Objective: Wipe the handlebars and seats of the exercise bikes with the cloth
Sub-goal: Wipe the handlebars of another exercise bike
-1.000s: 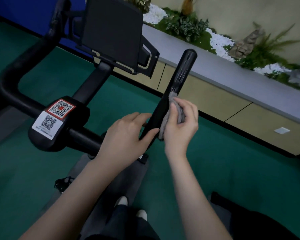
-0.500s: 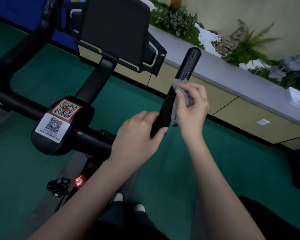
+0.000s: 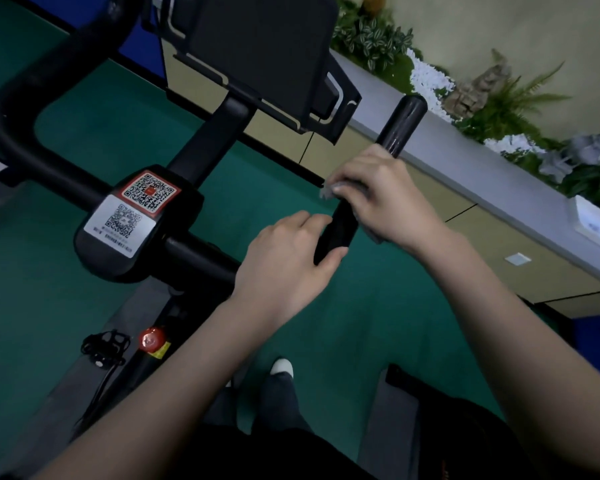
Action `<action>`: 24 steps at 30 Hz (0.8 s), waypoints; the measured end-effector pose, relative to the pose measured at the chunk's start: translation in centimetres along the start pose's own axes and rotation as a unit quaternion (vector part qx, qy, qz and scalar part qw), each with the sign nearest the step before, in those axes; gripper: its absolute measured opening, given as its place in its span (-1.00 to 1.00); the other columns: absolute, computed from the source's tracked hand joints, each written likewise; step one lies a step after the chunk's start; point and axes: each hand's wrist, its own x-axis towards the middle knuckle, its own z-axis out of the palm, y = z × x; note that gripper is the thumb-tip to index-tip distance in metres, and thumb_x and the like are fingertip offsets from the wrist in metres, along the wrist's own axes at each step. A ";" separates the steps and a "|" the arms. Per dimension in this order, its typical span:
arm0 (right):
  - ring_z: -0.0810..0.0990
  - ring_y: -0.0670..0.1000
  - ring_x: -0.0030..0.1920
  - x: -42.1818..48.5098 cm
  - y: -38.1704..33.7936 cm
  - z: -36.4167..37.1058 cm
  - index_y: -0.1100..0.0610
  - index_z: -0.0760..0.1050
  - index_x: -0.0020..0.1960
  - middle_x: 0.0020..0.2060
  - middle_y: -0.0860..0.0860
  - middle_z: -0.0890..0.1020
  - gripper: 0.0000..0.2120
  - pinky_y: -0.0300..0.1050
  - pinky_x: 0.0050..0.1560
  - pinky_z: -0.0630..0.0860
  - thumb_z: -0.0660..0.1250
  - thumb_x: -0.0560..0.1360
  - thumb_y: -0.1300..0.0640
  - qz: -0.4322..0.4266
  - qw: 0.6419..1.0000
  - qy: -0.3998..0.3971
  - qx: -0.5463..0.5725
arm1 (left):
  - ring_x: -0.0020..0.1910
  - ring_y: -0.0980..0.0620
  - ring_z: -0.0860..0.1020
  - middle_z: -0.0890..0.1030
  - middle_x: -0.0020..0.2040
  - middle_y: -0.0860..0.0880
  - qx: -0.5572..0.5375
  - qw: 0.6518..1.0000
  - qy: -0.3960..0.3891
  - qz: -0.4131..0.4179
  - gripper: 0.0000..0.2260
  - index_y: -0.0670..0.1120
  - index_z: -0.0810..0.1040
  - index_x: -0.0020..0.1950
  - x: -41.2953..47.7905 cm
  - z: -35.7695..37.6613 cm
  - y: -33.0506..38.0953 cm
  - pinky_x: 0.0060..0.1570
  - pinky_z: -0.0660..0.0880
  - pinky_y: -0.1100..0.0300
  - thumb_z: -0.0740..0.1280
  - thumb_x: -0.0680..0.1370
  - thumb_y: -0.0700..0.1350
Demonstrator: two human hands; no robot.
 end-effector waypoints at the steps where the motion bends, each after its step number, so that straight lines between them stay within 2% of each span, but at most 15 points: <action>1: 0.45 0.06 -0.02 0.2 0.1 -0.2 0.22 0.63 -0.09 -0.16 0.01 0.67 -0.87 -0.24 0.03 0.31 0.31 0.53 0.24 -0.016 1.000 -0.017 -0.009 | -0.04 -0.07 0.56 0.57 -0.03 0.01 -0.003 1.000 0.001 -0.004 -0.64 -0.01 0.51 0.23 0.1 0.0 0.0 -0.07 0.50 0.00 0.31 0.51 0.13; 4: 0.46 0.15 -0.01 1.2 1.1 -1.1 0.26 0.60 -0.07 -0.16 0.10 0.64 -0.86 -0.08 0.06 0.39 0.29 0.55 0.23 -0.051 0.996 -0.027 -0.068 | -0.03 -0.04 0.56 0.58 -0.03 0.05 -0.006 1.000 0.001 -0.017 -0.62 0.02 0.51 0.24 0.2 -0.1 0.1 -0.06 0.50 0.03 0.31 0.50 0.17; 7: 0.45 0.19 0.00 1.7 2.0 -1.3 0.27 0.60 -0.03 -0.14 0.15 0.63 -0.84 0.03 0.05 0.40 0.26 0.56 0.24 -0.042 0.995 0.014 -0.092 | -0.02 -0.01 0.56 0.59 -0.03 0.06 -0.002 1.000 0.009 -0.030 -0.59 0.02 0.51 0.25 0.4 0.0 0.4 -0.06 0.51 0.05 0.26 0.52 0.22; 11: 0.48 0.15 -0.06 0.2 2.2 0.1 0.28 0.62 -0.05 -0.17 0.11 0.65 -0.85 -0.10 0.01 0.39 0.29 0.55 0.26 -0.091 0.993 0.057 -0.042 | 0.02 -0.03 0.56 0.57 0.07 0.04 0.003 0.998 0.024 -0.053 -0.57 0.02 0.47 0.30 1.4 0.2 1.1 -0.03 0.52 0.00 0.23 0.53 0.23; 14: 0.51 0.18 -0.09 -0.4 3.5 0.4 0.31 0.61 -0.03 -0.15 0.13 0.65 -0.84 -0.29 0.05 0.31 0.27 0.56 0.27 -0.118 0.980 0.157 -0.033 | 0.02 -0.03 0.56 0.55 0.11 0.03 -0.016 0.998 0.022 -0.056 -0.58 0.01 0.46 0.32 2.4 0.5 1.8 0.00 0.52 -0.02 0.25 0.54 0.19; 17: 0.51 0.23 -0.11 -0.6 4.6 1.6 0.37 0.59 -0.05 -0.14 0.20 0.63 -0.84 -0.34 0.09 0.25 0.26 0.55 0.32 -0.082 0.951 0.298 -0.033 | 0.03 -0.02 0.56 0.54 0.13 0.04 -0.032 0.997 0.017 -0.062 -0.59 0.01 0.45 0.34 3.2 0.9 2.2 0.03 0.52 -0.03 0.29 0.54 0.14; 19: 0.47 0.15 -0.08 -1.2 4.3 3.3 0.38 0.59 -0.06 -0.15 0.22 0.62 -0.86 -0.33 0.09 0.27 0.27 0.53 0.35 -0.037 0.928 0.371 0.004 | 0.03 -0.03 0.55 0.54 0.13 0.04 -0.036 0.997 0.018 -0.068 -0.61 0.00 0.46 0.33 3.6 1.2 2.4 0.04 0.51 -0.04 0.30 0.54 0.10; 24: 0.48 0.07 -0.01 -3.3 2.8 6.3 0.37 0.56 -0.05 -0.10 0.21 0.57 -0.90 -0.21 0.11 0.39 0.30 0.46 0.44 0.073 0.886 0.435 0.144 | 0.02 -0.06 0.55 0.55 0.10 0.03 -0.042 0.995 0.031 -0.081 -0.65 -0.02 0.50 0.29 4.1 1.8 2.8 0.04 0.51 -0.03 0.34 0.53 0.03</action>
